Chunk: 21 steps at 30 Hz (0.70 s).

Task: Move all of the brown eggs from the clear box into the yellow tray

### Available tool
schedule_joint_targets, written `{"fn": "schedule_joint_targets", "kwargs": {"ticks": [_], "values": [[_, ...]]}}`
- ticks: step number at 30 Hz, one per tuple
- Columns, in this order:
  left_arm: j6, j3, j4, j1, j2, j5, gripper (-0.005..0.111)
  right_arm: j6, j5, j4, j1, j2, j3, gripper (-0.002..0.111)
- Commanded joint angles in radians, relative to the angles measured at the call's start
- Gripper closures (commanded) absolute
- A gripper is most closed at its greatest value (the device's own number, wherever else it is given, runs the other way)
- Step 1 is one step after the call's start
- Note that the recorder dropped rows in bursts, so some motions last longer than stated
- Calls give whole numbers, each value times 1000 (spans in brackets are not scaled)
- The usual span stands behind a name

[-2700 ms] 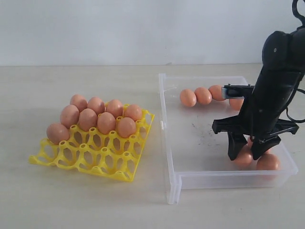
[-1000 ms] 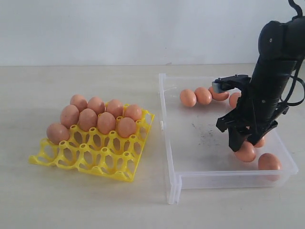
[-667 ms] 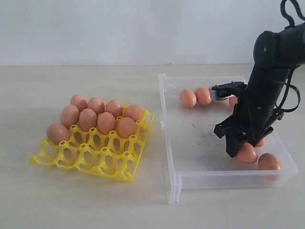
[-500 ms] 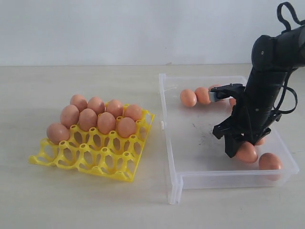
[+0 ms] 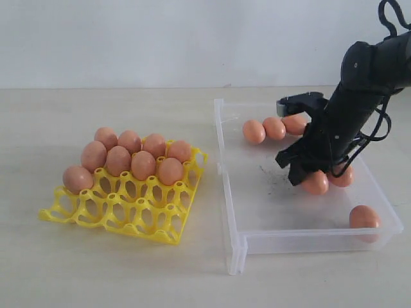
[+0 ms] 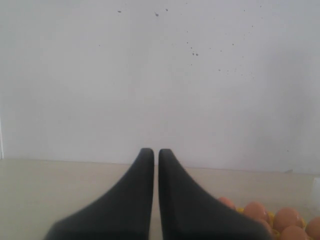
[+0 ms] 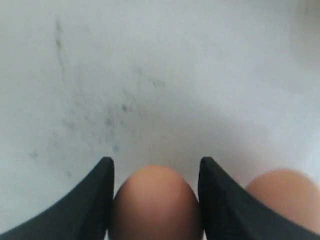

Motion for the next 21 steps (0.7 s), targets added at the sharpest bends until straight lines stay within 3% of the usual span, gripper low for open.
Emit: {"fn": "schedule_joint_targets", "kwargs": {"ticks": [1, 3, 4, 5, 6, 7, 10, 17, 21], "values": [[3, -3, -5, -4, -1, -6, 103, -289, -321, 360, 0, -46, 82, 109], [3, -3, -5, -4, -1, -6, 103, -645, -523, 748, 11, -57, 172, 109], [3, -3, -5, -4, -1, -6, 103, -941, -611, 1064, 23, -57, 217, 109], [3, -3, -5, -4, -1, -6, 103, -1276, -606, 1353, 38, -57, 250, 109], [3, -3, -5, -4, -1, -6, 103, -1459, -537, 1510, 39, -57, 266, 109], [3, -3, -5, -4, -1, -6, 103, -1615, -305, 1524, 39, -57, 282, 109], [3, -3, -5, -4, -1, -6, 103, -1630, -152, 1524, 40, -58, 282, 109], [3, -3, -5, -4, -1, -6, 103, -1694, -362, 1524, 40, -122, 282, 109], [3, -3, -5, -4, -1, -6, 103, -1744, -621, 1524, 40, -171, 282, 109]]}}
